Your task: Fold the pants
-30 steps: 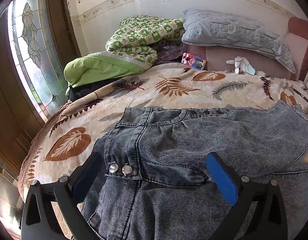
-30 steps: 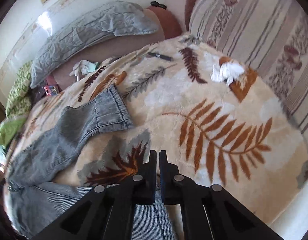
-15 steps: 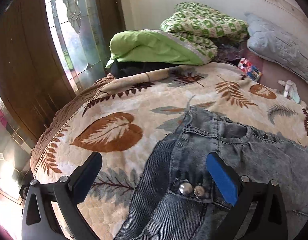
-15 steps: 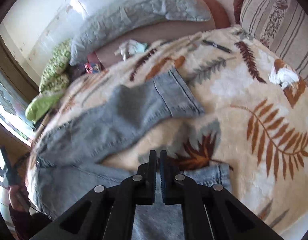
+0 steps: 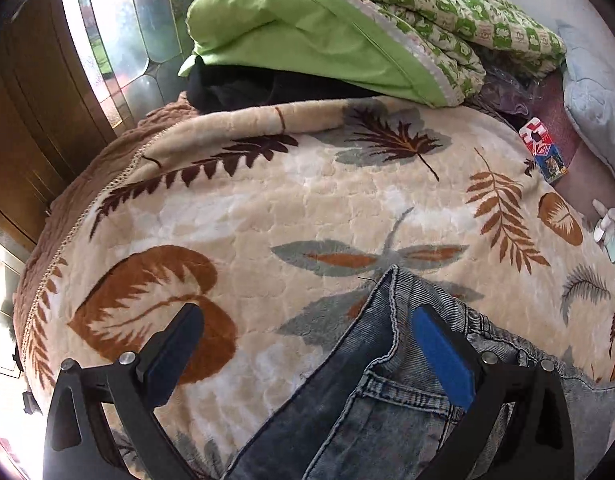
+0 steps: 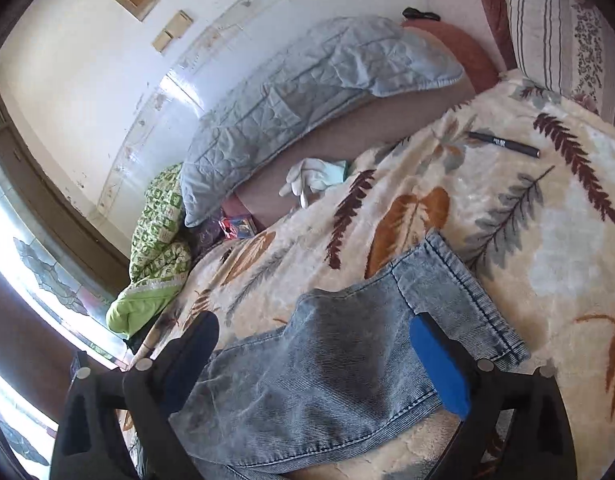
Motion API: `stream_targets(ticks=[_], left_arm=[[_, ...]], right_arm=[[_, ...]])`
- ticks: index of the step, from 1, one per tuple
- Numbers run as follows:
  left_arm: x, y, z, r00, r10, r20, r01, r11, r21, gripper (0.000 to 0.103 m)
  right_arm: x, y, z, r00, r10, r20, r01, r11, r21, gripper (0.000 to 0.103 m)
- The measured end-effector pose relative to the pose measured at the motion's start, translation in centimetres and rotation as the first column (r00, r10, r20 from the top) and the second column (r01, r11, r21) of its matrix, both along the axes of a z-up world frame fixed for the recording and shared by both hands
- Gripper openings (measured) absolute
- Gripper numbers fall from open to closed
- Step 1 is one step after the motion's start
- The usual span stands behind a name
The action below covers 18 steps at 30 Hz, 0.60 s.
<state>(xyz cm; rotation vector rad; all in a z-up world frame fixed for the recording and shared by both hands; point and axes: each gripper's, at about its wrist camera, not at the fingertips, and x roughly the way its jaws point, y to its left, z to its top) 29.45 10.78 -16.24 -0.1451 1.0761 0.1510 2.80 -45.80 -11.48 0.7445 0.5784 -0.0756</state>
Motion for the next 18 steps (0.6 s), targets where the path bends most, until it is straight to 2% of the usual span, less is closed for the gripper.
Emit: stream_targets(ticks=[2, 5, 7, 9, 11, 13, 15, 17, 18], left_arm=[[1.3, -0.6, -0.9, 0.999, -0.042, -0.026, 0.041, 0.998, -0.049, 0.103], [2.4, -1.5, -1.6, 0.997, -0.071, -0.03, 0.069, 0.996, -0.059, 0.101], [2.8, -1.9, -2.0, 0.993, -0.114, -0.035, 0.108, 0.986, -0.129, 0.088], [3.3, -2.0, -2.8, 0.99, -0.133, -0.057, 0.12, 0.975, -0.189, 0.061], [3.7, -2.0, -3.6, 0.986, -0.151, -0.073, 0.13, 0.963, -0.235, 0.052], [3.8, -2.1, -3.5, 0.988, -0.148, -0.053, 0.134, 0.967, -0.216, 0.047], [3.6, -2.2, -3.3, 0.986, -0.161, -0.038, 0.149, 0.963, -0.225, 0.022], [3.3, -2.1, -3.3, 0.984, -0.176, -0.026, 0.163, 0.951, -0.261, 0.017], [3.2, -2.2, -3.3, 0.984, -0.179, -0.021, 0.168, 0.953, -0.251, 0.016]], right_arm=[[-0.1, -0.9, -1.0, 1.0, -0.016, -0.02, 0.017, 1.0, 0.021, 0.097], [0.2, -0.9, -1.6, 0.999, -0.013, -0.033, 0.014, 1.0, 0.017, 0.097], [0.5, -0.7, -1.7, 0.999, -0.008, -0.034, 0.008, 1.0, 0.003, 0.097], [0.7, -0.3, -1.8, 0.999, -0.004, -0.032, 0.004, 1.0, 0.004, 0.097], [0.7, -0.3, -1.9, 1.0, -0.003, -0.027, 0.004, 1.0, 0.02, 0.097], [0.6, -0.2, -2.0, 1.0, -0.007, -0.025, 0.007, 1.0, 0.025, 0.097], [0.6, 0.1, -2.0, 1.0, -0.005, -0.031, 0.005, 1.0, 0.012, 0.097], [0.4, 0.3, -2.0, 0.999, -0.015, -0.035, 0.015, 1.0, -0.006, 0.097], [0.3, 0.3, -1.9, 0.999, -0.021, -0.036, 0.021, 1.0, -0.013, 0.097]])
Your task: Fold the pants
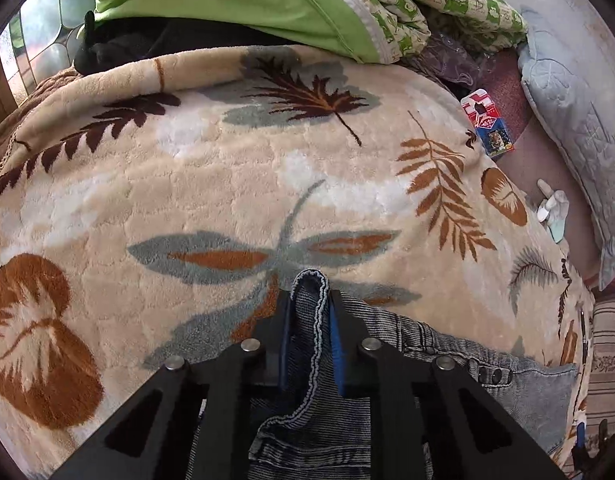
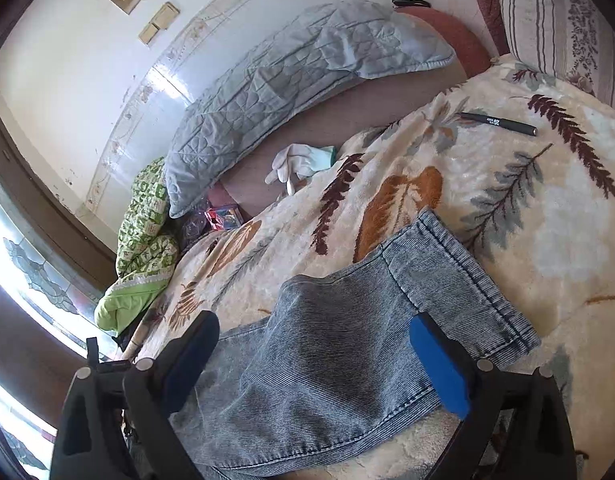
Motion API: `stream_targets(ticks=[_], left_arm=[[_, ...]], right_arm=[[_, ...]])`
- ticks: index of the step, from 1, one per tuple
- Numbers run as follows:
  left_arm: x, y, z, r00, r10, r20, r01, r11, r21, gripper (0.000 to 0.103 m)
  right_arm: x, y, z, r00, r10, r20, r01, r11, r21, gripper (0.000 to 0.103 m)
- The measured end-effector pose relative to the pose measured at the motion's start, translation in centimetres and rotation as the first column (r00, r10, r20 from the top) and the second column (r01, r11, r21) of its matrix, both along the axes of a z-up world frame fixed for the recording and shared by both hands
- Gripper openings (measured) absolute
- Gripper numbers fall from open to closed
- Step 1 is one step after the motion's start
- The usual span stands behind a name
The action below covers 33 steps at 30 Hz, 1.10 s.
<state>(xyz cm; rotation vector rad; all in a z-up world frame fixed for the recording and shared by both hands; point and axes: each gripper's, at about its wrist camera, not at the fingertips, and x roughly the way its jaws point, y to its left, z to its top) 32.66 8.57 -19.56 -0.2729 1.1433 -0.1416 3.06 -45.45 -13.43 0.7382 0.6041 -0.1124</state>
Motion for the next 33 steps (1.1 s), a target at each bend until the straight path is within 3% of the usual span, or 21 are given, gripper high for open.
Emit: stream_targets(ticks=[9, 16, 19, 22, 25, 27, 29, 33], left_arm=[[-2.1, -0.6, 3.6, 0.994, -0.006, 0.11, 0.008, 1.0, -0.018, 0.013], [-1.3, -1.2, 1.7, 0.998, -0.009, 0.064, 0.008, 1.0, 0.019, 0.015], [-0.6, -1.5, 0.1, 1.0, -0.006, -0.002, 0.006, 1.0, 0.014, 0.042], [-0.6, -2.4, 0.1, 1.0, -0.022, 0.017, 0.021, 0.998, 0.067, 0.044], [-0.6, -2.6, 0.1, 0.999, -0.037, 0.027, 0.035, 0.997, 0.067, 0.039], [-0.6, -2.3, -0.1, 0.999, -0.031, 0.022, 0.03, 0.999, 0.032, 0.015], [-0.8, -2.4, 0.0, 0.999, -0.033, 0.027, 0.033, 0.999, 0.019, 0.012], [-1.2, -2.7, 0.9, 0.998, -0.034, 0.058, 0.033, 0.999, 0.02, 0.01]], right_arm=[[1.3, -3.1, 0.8, 0.999, -0.033, -0.012, 0.033, 0.999, 0.017, 0.094], [5.7, -6.3, -0.4, 0.991, -0.041, -0.128, 0.038, 0.999, -0.025, 0.093], [7.6, -7.5, -1.8, 0.98, -0.041, -0.195, 0.032, 0.998, -0.046, 0.086], [9.2, -8.8, -3.3, 0.97, -0.043, -0.24, 0.034, 0.998, -0.044, 0.081], [10.7, -9.6, -4.7, 0.962, -0.039, -0.27, 0.026, 0.998, -0.05, 0.078], [11.8, -9.4, -5.7, 0.952, -0.025, -0.306, 0.006, 0.998, -0.061, 0.076], [12.6, -8.7, -6.3, 0.939, -0.022, -0.343, -0.02, 0.993, -0.116, 0.066], [13.1, -6.8, -5.8, 0.914, -0.014, -0.405, -0.092, 0.966, -0.242, 0.016]])
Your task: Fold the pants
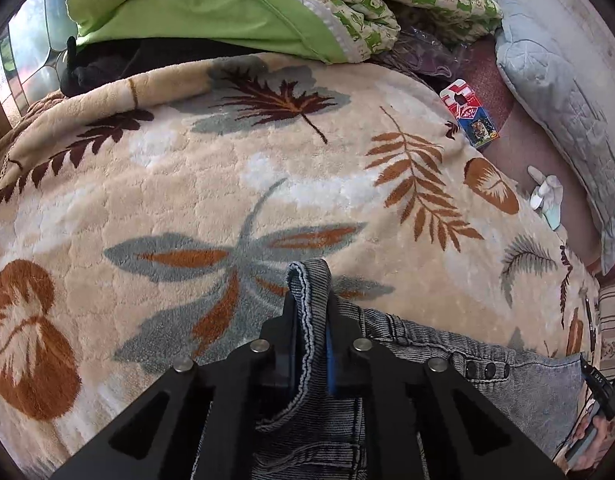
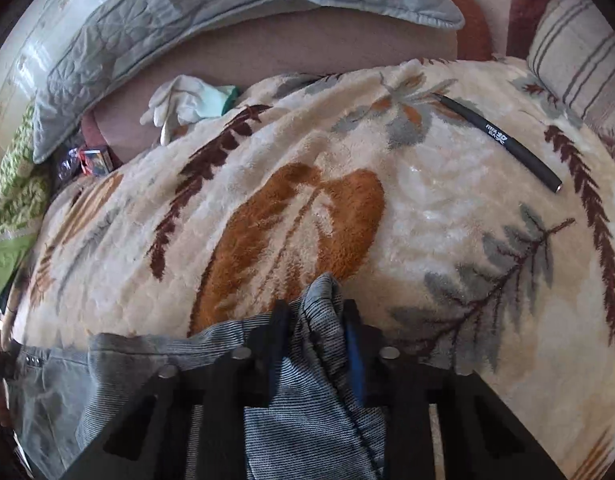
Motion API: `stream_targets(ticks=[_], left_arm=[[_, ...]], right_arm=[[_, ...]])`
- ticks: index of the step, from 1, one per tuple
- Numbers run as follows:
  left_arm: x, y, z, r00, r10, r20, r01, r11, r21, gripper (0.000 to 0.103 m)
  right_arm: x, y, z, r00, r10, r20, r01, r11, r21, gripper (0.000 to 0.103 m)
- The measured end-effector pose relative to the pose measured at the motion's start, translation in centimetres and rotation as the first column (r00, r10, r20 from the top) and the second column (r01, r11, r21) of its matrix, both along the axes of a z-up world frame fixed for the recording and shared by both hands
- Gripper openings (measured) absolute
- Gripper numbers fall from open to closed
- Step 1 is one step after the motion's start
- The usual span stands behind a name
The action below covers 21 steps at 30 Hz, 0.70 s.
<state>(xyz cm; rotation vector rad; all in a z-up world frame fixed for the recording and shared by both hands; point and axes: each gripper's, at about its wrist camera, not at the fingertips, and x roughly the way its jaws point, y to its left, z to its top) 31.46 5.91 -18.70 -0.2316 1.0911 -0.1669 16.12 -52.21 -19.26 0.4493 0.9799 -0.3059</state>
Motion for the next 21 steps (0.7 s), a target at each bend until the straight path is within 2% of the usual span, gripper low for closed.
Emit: stream_targets(ticks=[3, 7, 14, 17, 21], left_arm=[[-0.5, 0.6, 1.6, 0.999, 0.004, 0.037, -0.002, 0.999, -0.046, 0.01], [-2.0, 1.7, 4.6, 0.994, 0.005, 0.105, 0.008, 0.992, -0.129, 0.01], [-5.9, 3.9, 9.1, 0.974, 0.005, 0.226, 0.052, 0.968, -0.244, 0.01], [-7.9, 5.2, 9.7, 0.968, -0.002, 0.25, 0.077, 0.954, -0.29, 0.01], [-10.9, 7.1, 9.8, 0.965, -0.003, 0.264, 0.092, 0.94, -0.327, 0.01]], right_arm=[[-1.1, 0.7, 1.7, 0.999, -0.02, 0.034, 0.021, 0.999, -0.036, 0.014], [-4.3, 1.1, 5.8, 0.986, -0.054, 0.159, 0.061, 0.997, -0.037, 0.014], [-11.7, 0.6, 11.3, 0.927, -0.139, 0.35, 0.143, 0.99, 0.016, 0.014], [-14.4, 0.8, 11.6, 0.91, -0.164, 0.381, 0.164, 0.986, 0.032, 0.014], [-17.3, 1.2, 10.0, 0.904, -0.201, 0.377, 0.17, 0.979, 0.115, 0.014]])
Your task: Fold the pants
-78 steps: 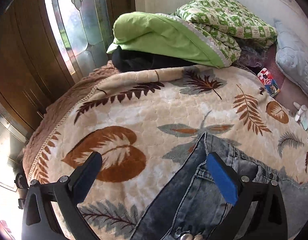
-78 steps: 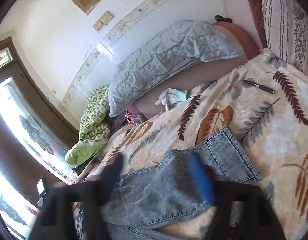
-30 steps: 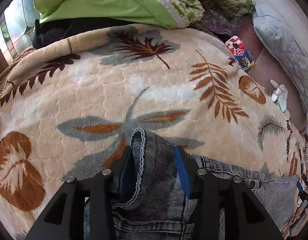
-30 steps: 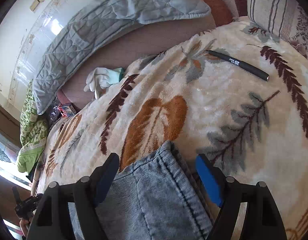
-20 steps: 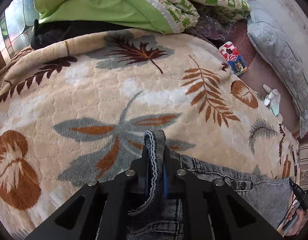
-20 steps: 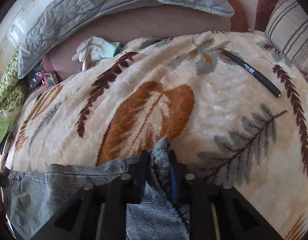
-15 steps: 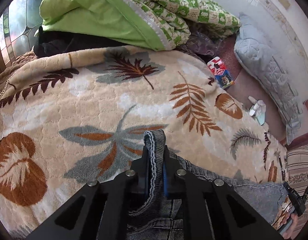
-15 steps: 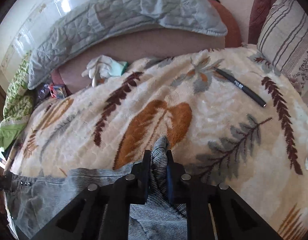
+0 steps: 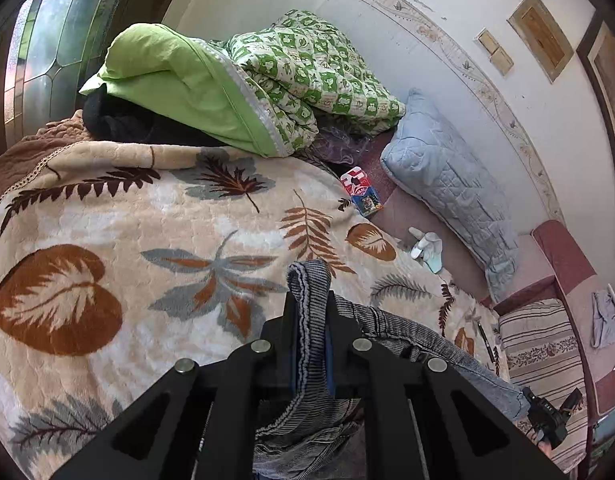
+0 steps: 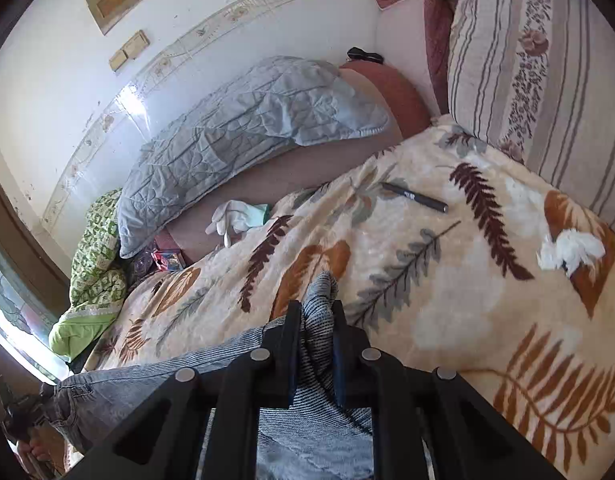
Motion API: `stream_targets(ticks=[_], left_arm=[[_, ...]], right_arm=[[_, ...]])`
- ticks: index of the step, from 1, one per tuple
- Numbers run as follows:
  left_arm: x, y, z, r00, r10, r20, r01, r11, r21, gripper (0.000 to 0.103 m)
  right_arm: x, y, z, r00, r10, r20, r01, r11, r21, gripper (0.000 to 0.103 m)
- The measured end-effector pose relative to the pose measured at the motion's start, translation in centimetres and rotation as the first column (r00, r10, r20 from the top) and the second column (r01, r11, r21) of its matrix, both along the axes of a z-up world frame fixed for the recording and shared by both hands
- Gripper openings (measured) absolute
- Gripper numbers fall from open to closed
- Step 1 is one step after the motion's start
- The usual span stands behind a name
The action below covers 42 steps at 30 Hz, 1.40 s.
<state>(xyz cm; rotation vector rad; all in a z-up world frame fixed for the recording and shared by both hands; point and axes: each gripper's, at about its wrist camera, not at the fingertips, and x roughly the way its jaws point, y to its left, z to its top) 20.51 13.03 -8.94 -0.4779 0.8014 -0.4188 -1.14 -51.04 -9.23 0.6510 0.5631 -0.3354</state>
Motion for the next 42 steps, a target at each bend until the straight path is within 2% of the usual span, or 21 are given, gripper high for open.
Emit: stream_targets(ticks=[6, 9, 14, 16, 19, 22, 23, 24, 26, 28, 31, 33, 35, 38, 40, 42], left_arm=[[-5.9, 2.7, 0.2, 0.996, -0.03, 0.082, 0.032, 0.999, -0.019, 0.01], [-8.8, 2.9, -0.4, 0.993, -0.061, 0.103, 0.058, 0.998, 0.038, 0.01], [-13.5, 3.4, -2.2, 0.987, -0.135, 0.084, 0.122, 0.981, 0.152, 0.01], [-14.8, 3.2, -3.1, 0.983, -0.175, 0.056, 0.157, 0.959, 0.235, 0.01], [-15.9, 3.3, -4.7, 0.976, -0.216, -0.031, 0.213, 0.908, 0.36, 0.011], [-16.7, 4.5, -5.2, 0.97, -0.233, -0.065, 0.24, 0.887, 0.394, 0.012], [-17.1, 4.9, -5.1, 0.969, -0.239, -0.068, 0.245, 0.878, 0.411, 0.013], [-17.5, 5.2, -5.0, 0.968, -0.243, -0.069, 0.249, 0.871, 0.423, 0.014], [-18.1, 5.5, -4.6, 0.967, -0.245, -0.07, 0.25, 0.859, 0.446, 0.017], [-18.5, 5.8, -4.3, 0.968, -0.241, -0.074, 0.246, 0.846, 0.472, 0.019], [-19.0, 6.3, -3.9, 0.978, -0.196, -0.073, 0.204, 0.822, 0.532, 0.019], [-19.0, 7.2, -3.6, 0.989, -0.132, -0.065, 0.145, 0.798, 0.585, 0.019], [-18.7, 8.6, -3.3, 0.996, -0.062, -0.069, 0.091, 0.795, 0.6, 0.019], [-18.5, 10.0, -2.4, 0.998, 0.043, -0.049, -0.003, 0.784, 0.62, 0.019], [-18.8, 9.7, -1.2, 0.998, 0.061, 0.008, -0.053, 0.798, 0.601, 0.019], [-19.2, 8.2, 0.4, 0.998, 0.011, 0.067, -0.046, 0.831, 0.554, 0.022]], right_arm=[[-6.6, 1.6, 0.0, 0.999, 0.006, 0.052, -0.008, 0.999, 0.032, 0.014], [-9.9, 2.6, -0.1, 0.999, 0.032, 0.04, -0.033, 0.999, 0.03, 0.014], [-15.4, 4.6, -1.2, 0.993, 0.099, -0.068, -0.098, 0.995, 0.022, 0.013], [-17.2, 5.0, -1.7, 0.986, 0.121, -0.117, -0.119, 0.992, 0.031, 0.013], [-19.0, 5.1, -3.1, 0.955, 0.191, -0.227, -0.179, 0.981, 0.07, 0.014], [-20.5, 4.9, -4.9, 0.907, 0.266, -0.327, -0.23, 0.962, 0.146, 0.022], [-21.0, 5.0, -5.2, 0.891, 0.28, -0.358, -0.243, 0.959, 0.146, 0.028], [-21.7, 5.0, -5.3, 0.878, 0.281, -0.388, -0.249, 0.959, 0.132, 0.029], [-23.0, 4.8, -4.9, 0.872, 0.264, -0.413, -0.247, 0.964, 0.095, 0.029], [-23.8, 4.2, -3.8, 0.894, 0.241, -0.379, -0.228, 0.97, 0.081, 0.029], [-23.7, 3.6, -1.9, 0.94, 0.215, -0.264, -0.198, 0.976, 0.091, 0.033], [-22.6, 4.1, -1.1, 0.951, 0.219, -0.217, -0.203, 0.974, 0.097, 0.053], [-20.8, 5.4, -0.8, 0.951, 0.246, -0.185, -0.234, 0.969, 0.084, 0.055], [-17.9, 7.6, -1.1, 0.933, 0.32, -0.167, -0.307, 0.947, 0.099, 0.055], [-15.9, 9.0, -2.1, 0.921, 0.357, -0.154, -0.339, 0.932, 0.13, 0.055], [-13.7, 10.4, -3.4, 0.908, 0.382, -0.174, -0.358, 0.921, 0.151, 0.055]])
